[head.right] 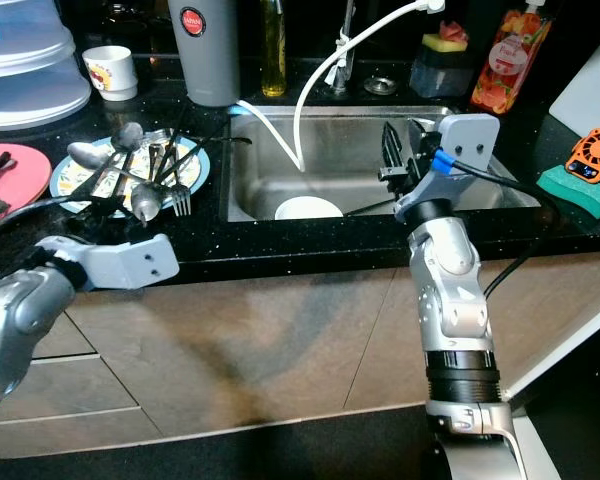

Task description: Kitchen organization

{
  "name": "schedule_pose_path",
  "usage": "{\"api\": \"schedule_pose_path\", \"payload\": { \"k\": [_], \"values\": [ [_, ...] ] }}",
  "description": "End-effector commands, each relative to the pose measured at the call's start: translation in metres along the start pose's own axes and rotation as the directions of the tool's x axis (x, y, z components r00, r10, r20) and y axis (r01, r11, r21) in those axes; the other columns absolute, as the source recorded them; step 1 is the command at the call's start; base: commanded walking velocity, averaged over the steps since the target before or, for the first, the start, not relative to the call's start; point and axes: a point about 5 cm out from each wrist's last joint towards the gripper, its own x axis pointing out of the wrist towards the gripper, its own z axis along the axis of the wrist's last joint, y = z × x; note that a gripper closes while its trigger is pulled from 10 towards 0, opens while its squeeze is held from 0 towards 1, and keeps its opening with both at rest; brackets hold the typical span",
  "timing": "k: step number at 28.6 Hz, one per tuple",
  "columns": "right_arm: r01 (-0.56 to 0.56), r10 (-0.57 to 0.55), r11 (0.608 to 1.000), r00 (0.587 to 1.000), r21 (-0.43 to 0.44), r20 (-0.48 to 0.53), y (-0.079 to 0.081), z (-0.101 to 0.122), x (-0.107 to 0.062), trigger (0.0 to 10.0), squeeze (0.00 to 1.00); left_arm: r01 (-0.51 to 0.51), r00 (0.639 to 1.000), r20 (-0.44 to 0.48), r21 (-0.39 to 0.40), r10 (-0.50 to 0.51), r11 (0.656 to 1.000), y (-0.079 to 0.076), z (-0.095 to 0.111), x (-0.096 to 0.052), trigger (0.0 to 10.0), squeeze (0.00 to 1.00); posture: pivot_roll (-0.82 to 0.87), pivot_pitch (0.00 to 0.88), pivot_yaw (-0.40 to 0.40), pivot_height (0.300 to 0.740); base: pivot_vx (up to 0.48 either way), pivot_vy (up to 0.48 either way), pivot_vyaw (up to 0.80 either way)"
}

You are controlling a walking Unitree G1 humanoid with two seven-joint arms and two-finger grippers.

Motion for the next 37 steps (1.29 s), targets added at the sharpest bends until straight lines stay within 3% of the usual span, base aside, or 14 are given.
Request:
{"api": "schedule_pose_path", "payload": {
  "k": [1, 3, 4, 5, 6, 7, 8, 18, 22, 29, 31, 37],
  "values": [
    [0.004, -0.004, 1.0, 1.0, 0.003, -0.009, -0.003, 0.0, 0.001, 10.0, 0.0, 0.012, 1.0, 0.014, 0.006, -0.012, 1.0, -0.008, 0.004, 0.002, 10.0, 0.0, 0.14, 0.052, -0.07, 0.74, 0.0, 0.0, 0.0],
    [0.006, -0.006, 1.0, 1.0, 0.002, -0.009, -0.003, 0.0, 0.001, 10.0, 0.0, -0.003, 0.999, 0.032, 0.008, 0.002, 1.0, -0.01, 0.006, 0.006, 10.0, 0.0, 0.13, 0.052, -0.069, 0.74, 0.0, 0.0, 0.0],
    [0.007, -0.007, 1.0, 1.0, 0.002, -0.008, -0.003, 0.0, 0.0, 10.0, 0.0, -0.015, 0.999, 0.045, 0.003, 0.015, 1.0, -0.01, 0.007, 0.008, 8.3, 0.0, 0.13, 0.053, -0.068, 0.74, 0.0, 0.0, 0.0],
    [0.008, -0.008, 1.0, 1.0, 0.002, -0.008, -0.003, 0.0, 0.0, 10.0, 0.0, -0.022, 0.998, 0.052, 0.001, 0.022, 1.0, -0.01, 0.008, 0.009, 8.3, 0.0, 0.13, 0.053, -0.068, 0.74, 0.0, 0.0, 0.0],
    [0.008, -0.008, 1.0, 1.0, 0.002, -0.008, -0.004, 0.0, 0.0, 10.0, 0.0, -0.032, 0.998, 0.057, -0.001, 0.032, 0.999, -0.009, 0.009, 0.01, 5.4, 0.0, 0.13, 0.053, -0.065, 0.74, 0.0, 0.0, 0.0],
    [0.01, -0.01, 1.0, 1.0, 0.002, -0.008, -0.004, 0.0, 0.0, 10.0, 0.0, -0.041, 0.997, 0.064, -0.003, 0.041, 0.999, -0.007, 0.01, 0.01, 3.3, 0.0, 0.13, 0.054, -0.064, 0.74, 0.0, 0.0, 0.0],
    [0.012, -0.012, 1.0, 1.0, 0.001, -0.008, -0.004, 0.0, 0.0, 10.0, 0.0, -0.049, 0.996, 0.069, -0.009, 0.049, 0.999, -0.006, 0.011, 0.011, 0.0, 0.0, 0.13, 0.054, -0.064, 0.74, 0.0, 0.0, 0.0],
    [0.014, -0.014, 1.0, 1.0, 0.002, -0.009, -0.005, 0.0, 0.0, 10.0, 0.0, -0.054, 0.995, 0.085, -0.07, 0.06, 0.996, -0.004, 0.014, 0.008, 0.0, 0.0, 0.13, 0.053, -0.066, 0.74, 0.0, 0.0, 0.0],
    [0.012, -0.012, 1.0, 1.0, 0.002, -0.01, -0.005, 0.0, 0.0, 10.0, 0.0, -0.002, 0.993, 0.117, -0.129, 0.017, 0.992, -0.013, 0.021, 0.007, 0.0, 0.0, 0.13, 0.053, -0.067, 0.74, 0.0, 0.0, 0.0],
    [0.013, -0.013, 1.0, 1.0, 0.001, -0.01, -0.005, 0.0, 0.0, 10.0, 0.0, 0.063, 0.992, 0.111, -0.102, -0.051, 0.993, -0.024, 0.018, 0.005, 0.0, 0.0, 0.13, 0.052, -0.065, 0.74, 0.0, 0.0, 0.0],
    [0.014, -0.014, 1.0, 1.0, 0.0, -0.01, -0.005, 0.0, 0.0, 10.0, 0.0, 0.095, 0.993, 0.083, -0.087, -0.088, 0.992, -0.026, 0.013, 0.006, 10.0, 0.0, 0.13, 0.052, -0.065, 0.74, 0.0, 0.0, 0.0],
    [0.013, -0.013, 1.0, 1.0, -0.001, -0.01, -0.005, 0.0, 0.0, 10.0, 0.0, 0.174, 0.985, 0.029, -0.111, -0.172, 0.978, -0.031, 0.003, 0.005, 10.0, 0.0, 0.13, 0.044, -0.064, 0.74, 0.0, 0.0, 0.0]
  ]
}}
